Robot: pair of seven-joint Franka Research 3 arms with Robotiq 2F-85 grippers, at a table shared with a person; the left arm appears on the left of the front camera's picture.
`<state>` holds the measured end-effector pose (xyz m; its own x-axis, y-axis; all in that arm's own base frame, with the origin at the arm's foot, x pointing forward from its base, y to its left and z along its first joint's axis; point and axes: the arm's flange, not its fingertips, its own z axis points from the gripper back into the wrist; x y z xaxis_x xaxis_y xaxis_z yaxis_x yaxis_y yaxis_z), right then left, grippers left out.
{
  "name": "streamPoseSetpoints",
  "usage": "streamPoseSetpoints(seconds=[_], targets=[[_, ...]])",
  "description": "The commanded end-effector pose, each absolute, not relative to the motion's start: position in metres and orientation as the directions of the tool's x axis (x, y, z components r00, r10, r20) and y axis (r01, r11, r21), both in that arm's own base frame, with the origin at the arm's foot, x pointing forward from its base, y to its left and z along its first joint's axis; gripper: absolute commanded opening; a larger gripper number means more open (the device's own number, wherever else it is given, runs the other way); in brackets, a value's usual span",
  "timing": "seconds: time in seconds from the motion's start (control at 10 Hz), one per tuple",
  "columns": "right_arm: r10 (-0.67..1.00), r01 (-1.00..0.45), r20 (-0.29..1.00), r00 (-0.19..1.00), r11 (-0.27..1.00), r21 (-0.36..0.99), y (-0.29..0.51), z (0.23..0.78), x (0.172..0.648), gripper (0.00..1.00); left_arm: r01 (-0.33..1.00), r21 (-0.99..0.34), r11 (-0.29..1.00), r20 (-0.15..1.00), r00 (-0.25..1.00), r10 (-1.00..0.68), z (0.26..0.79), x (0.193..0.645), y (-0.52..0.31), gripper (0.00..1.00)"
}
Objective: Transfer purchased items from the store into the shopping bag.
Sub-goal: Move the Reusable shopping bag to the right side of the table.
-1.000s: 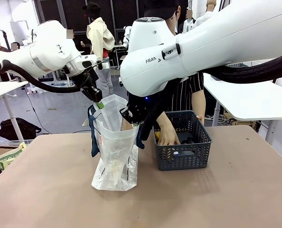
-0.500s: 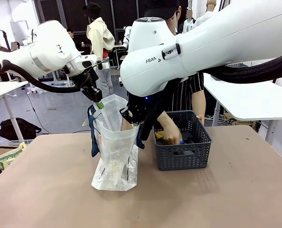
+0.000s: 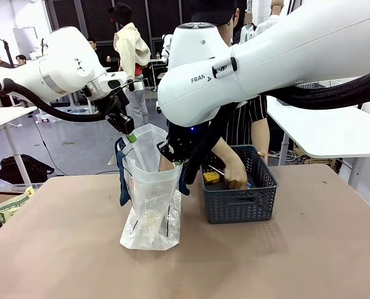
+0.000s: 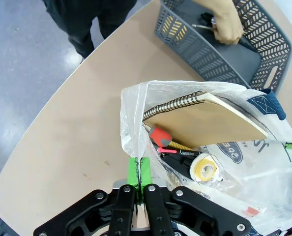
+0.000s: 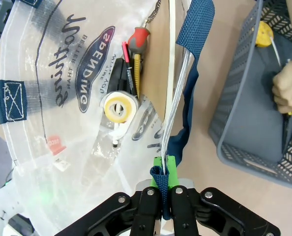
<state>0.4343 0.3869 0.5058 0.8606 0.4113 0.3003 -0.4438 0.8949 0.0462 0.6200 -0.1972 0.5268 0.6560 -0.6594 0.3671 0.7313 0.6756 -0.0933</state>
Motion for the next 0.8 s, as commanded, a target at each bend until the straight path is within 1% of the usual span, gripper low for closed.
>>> streamPoseSetpoints(seconds=[0.0, 0.7], targets=[[0.409, -0.442, 0.302, 0.861, 0.896, 0.048, 0.3865, 0.5074, 0.4332, 0.0, 0.727, -0.084, 0.681, 0.373, 0.657, -0.655, 0.5273, 0.6157, -0.1944, 0.0], [0.409, -0.442, 0.302, 0.861, 0.896, 0.048, 0.3865, 0.5074, 0.4332, 0.0, 0.727, -0.084, 0.681, 0.373, 0.657, -0.655, 0.5273, 0.6157, -0.1944, 0.0]])
